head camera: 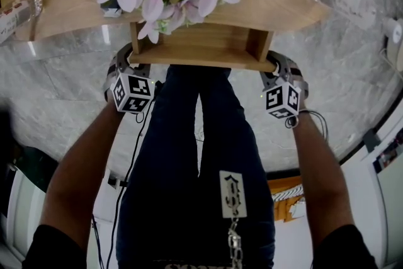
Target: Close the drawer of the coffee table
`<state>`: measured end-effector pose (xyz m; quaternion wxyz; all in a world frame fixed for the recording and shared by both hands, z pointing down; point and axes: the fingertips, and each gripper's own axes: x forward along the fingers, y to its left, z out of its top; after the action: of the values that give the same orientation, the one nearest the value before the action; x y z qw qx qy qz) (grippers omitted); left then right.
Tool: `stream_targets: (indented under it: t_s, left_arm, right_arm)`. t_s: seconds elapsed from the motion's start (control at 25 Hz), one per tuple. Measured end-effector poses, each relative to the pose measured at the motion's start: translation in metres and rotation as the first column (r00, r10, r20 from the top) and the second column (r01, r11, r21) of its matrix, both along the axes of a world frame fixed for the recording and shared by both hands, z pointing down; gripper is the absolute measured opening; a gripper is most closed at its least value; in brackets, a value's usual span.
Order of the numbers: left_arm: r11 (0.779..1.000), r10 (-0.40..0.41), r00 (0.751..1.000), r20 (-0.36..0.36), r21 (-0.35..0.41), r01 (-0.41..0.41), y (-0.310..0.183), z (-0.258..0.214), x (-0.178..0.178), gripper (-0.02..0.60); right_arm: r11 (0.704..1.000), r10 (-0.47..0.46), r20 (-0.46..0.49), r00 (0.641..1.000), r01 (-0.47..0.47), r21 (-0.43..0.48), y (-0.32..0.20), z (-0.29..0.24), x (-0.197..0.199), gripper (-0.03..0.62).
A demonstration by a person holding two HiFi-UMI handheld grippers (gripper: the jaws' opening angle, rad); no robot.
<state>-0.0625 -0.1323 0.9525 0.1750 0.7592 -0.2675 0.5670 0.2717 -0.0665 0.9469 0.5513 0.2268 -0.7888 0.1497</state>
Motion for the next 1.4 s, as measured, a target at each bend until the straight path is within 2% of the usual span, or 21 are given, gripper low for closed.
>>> stream_targets:
  t_s: [0.48, 0.88, 1.16, 1.4]
  left_arm:
    - [1.0, -0.011, 1.0, 0.016, -0.029, 0.012, 0.021, 0.003, -0.004, 0.178]
    - [0.998, -0.007, 1.0, 0.02, -0.056, 0.008, 0.018, -0.004, -0.004, 0.178]
    - [0.999, -0.019, 1.0, 0.002, -0.026, 0.019, -0.026, -0.003, 0.002, 0.179]
    - [0.999, -0.038, 0.997, -0.072, 0.012, 0.039, -0.069, -0.001, 0.012, 0.183]
  right_arm:
    - [1.0, 0.002, -0.002, 1.0, -0.002, -0.024, 0.02, 0.004, -0.003, 0.133]
    - [0.998, 0.022, 0.001, 1.0, -0.022, -0.051, 0.017, -0.001, -0.003, 0.137]
    - [0.997, 0.068, 0.004, 0.998, -0.068, -0.026, -0.025, -0.001, 0.002, 0.144]
    - [0.998, 0.062, 0.035, 0.997, -0.062, 0.018, -0.069, -0.003, 0.009, 0.146]
